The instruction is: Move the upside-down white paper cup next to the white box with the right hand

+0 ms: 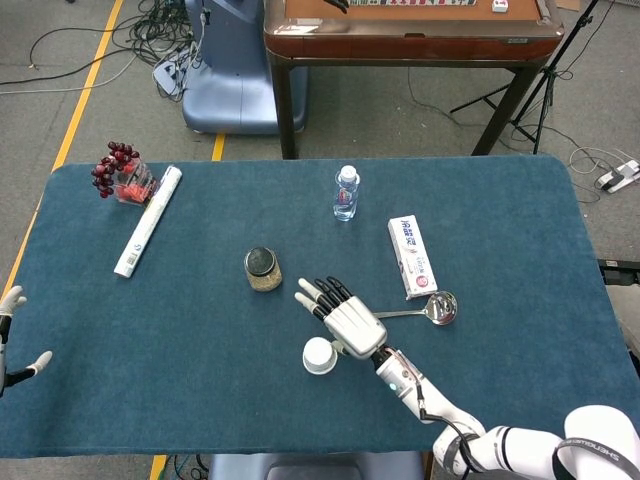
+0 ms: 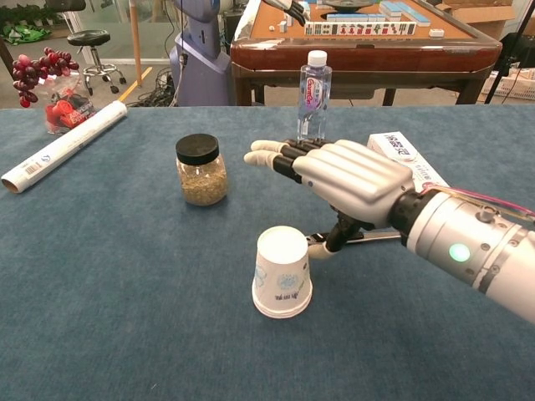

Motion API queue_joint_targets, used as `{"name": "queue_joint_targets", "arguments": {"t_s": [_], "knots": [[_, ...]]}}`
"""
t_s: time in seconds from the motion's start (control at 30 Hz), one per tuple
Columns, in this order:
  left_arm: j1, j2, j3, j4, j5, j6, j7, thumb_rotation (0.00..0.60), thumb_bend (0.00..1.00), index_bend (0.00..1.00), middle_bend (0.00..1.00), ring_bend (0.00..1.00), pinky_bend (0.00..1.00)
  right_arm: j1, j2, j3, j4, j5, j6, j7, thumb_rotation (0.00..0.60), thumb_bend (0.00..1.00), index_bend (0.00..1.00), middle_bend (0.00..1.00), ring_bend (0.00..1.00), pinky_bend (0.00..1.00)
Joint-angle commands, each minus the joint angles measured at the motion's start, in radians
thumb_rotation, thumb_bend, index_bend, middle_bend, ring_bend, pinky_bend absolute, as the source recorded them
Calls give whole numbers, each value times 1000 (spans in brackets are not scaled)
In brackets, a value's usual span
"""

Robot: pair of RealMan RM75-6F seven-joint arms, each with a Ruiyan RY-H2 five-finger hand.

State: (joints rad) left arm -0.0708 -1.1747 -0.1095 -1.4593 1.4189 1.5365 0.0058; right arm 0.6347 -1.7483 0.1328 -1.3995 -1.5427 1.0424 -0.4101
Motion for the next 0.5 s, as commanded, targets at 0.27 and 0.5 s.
{"name": "queue_joint_targets", "arguments": {"t_s": [0.27, 0.5], "knots": [[-2, -3, 2, -2, 1, -4, 11, 600, 60, 14, 218, 286, 593, -44, 92, -80, -90, -45, 56, -16, 600, 0, 0, 0, 0, 94], [-2, -6, 3, 5, 8, 0, 8, 600, 60, 20, 218, 289, 593, -64, 125, -145, -150, -94, 70, -45, 600, 0, 0, 0, 0, 94]]}}
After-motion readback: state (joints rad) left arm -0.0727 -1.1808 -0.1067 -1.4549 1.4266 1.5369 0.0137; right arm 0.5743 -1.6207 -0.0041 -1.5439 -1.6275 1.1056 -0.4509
